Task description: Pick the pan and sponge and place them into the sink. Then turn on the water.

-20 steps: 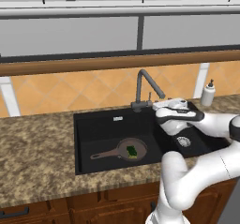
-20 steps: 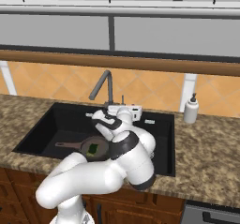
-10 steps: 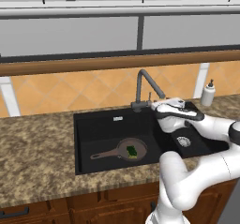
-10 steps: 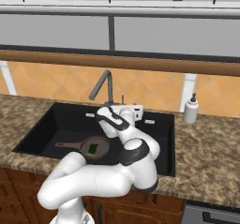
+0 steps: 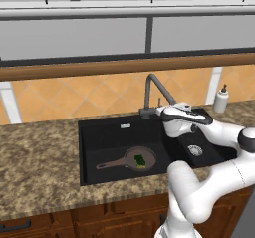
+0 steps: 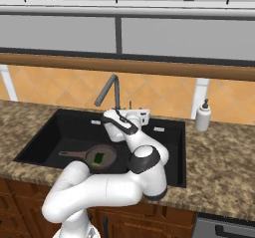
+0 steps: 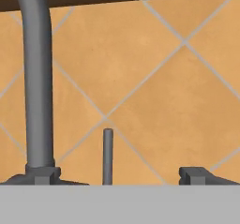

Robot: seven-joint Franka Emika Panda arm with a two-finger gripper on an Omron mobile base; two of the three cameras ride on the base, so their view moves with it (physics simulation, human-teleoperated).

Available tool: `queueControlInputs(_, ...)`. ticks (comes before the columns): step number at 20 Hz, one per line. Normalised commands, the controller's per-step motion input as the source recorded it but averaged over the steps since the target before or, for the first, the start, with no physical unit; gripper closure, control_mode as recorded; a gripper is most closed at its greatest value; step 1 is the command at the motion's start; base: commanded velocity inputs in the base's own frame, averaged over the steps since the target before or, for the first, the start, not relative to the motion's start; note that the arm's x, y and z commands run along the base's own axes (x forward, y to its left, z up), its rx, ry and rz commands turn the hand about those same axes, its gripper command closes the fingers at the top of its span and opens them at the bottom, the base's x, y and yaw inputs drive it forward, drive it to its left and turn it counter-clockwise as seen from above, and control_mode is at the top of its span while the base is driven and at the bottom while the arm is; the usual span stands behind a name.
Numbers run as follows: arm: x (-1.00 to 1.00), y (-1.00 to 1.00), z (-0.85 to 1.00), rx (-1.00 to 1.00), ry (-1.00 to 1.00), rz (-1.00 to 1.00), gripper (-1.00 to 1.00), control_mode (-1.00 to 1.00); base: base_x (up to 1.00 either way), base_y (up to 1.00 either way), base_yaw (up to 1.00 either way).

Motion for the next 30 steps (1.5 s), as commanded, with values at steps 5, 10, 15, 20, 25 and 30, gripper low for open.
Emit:
queueControlInputs(5,0.17,0.07,0.00,0.00,0.00,0.00,-1.00,-1.00,0.00,0.00,0.00)
queueControlInputs(10,0.14,0.02,0.00,0.00,0.00,0.00,-1.00,-1.00,0.00,0.00,0.00)
queueControlInputs(15,0.15,0.06,0.00,0.00,0.00,0.00,-1.00,-1.00,0.00,0.00,0.00)
queueControlInputs(20,0.15,0.06,0.00,0.00,0.00,0.00,-1.00,-1.00,0.00,0.00,0.00)
queueControlInputs(25,0.13,0.05,0.00,0.00,0.00,0.00,-1.00,-1.00,0.00,0.00,0.00)
queueControlInputs(30,0.15,0.06,0.00,0.00,0.00,0.00,-1.00,-1.00,0.00,0.00,0.00)
